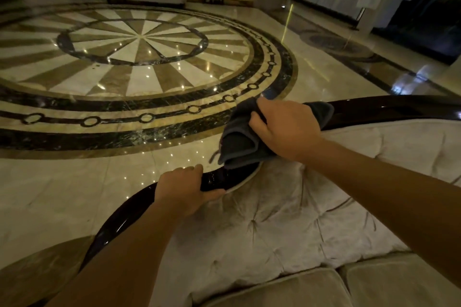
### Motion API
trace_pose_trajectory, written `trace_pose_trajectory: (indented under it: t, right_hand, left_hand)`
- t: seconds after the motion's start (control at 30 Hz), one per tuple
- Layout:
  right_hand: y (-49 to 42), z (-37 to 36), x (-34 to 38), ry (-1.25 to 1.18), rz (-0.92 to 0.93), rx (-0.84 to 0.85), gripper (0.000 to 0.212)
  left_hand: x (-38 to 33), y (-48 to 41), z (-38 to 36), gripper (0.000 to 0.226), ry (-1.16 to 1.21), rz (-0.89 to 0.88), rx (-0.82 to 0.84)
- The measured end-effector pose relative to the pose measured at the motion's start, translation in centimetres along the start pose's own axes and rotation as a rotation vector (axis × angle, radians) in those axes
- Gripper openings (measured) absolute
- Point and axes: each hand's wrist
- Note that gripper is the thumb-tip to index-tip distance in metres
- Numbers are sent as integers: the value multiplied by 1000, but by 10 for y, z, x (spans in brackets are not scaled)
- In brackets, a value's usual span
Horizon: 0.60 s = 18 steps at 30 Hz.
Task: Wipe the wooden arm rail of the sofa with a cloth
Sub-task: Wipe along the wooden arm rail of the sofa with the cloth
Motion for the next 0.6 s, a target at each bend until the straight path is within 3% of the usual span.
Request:
trace_pose_trajectory:
  t: [0.07,0.13,0.17,0.2,0.3,0.37,0.5,0.6]
  right_hand:
    - [0,-2,-9,36,13,10,25]
    - [2,3,-23,19,33,-8,26]
    - [2,1,-27,25,44,-17,27]
    - [1,3,-34,15,47,-33,29]
    - [2,12,-67,-36,14,-92,30]
    - [2,20,-96,-58,-21,-102,26]
    - [8,40,-174,-74,-96,-52,29]
    - [17,49,-225,-94,-164,-88,34]
  left_hand:
    - [1,0,2,70,104,82,133]
    - [-3,-4,19,40,330,203,233]
    - [1,-6,27,17,543,279,160]
    - [0,-12,40,14,745,365,19]
    - [-18,-31,92,32,998,508,-449]
    - [-48,-47,125,27,930,455,-499]
    - [-130,-84,151,29,586,211,-326]
    - [-189,-111,151,40,369,176,-238]
Point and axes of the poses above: each hand's wrist, its own y-axis away from the middle knuckle, its own z-axis out of the back of the hand, x = y × z, and after that the axes turned 12 degrees about -z, right-handed
